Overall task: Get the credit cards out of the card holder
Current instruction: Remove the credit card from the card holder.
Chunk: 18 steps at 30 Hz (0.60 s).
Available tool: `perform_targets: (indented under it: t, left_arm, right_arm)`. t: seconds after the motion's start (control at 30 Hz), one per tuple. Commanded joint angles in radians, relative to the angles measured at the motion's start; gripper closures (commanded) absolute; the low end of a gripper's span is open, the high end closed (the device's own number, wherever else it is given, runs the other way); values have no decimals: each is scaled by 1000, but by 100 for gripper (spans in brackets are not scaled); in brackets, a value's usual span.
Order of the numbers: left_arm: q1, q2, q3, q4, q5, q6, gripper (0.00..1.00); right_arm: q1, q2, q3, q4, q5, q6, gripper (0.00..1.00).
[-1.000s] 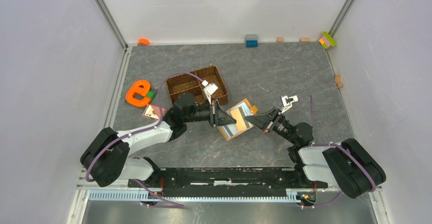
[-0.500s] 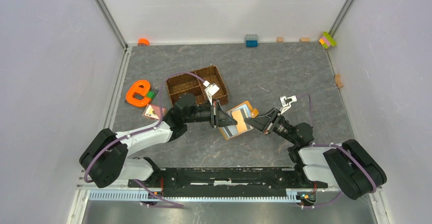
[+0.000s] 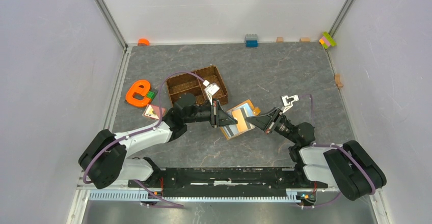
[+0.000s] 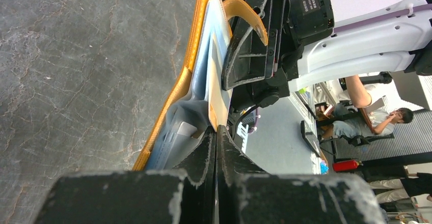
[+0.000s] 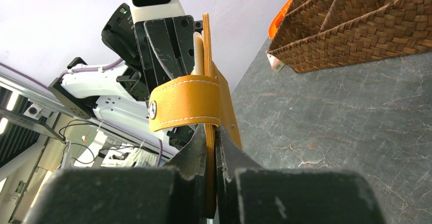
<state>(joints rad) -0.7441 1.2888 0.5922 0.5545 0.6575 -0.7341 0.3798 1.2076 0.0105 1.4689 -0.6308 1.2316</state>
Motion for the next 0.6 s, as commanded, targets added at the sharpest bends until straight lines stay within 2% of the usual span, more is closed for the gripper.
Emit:
perform_targets:
  t: [0.0, 0.57]
  left_arm:
    - [-3, -40, 39, 13, 15, 46, 98]
    - [5, -79, 28, -29, -36, 76, 98]
  right_arm:
    - [-36, 12, -50, 416, 17, 31, 100]
    - [-96, -7, -88, 459, 31, 62, 100]
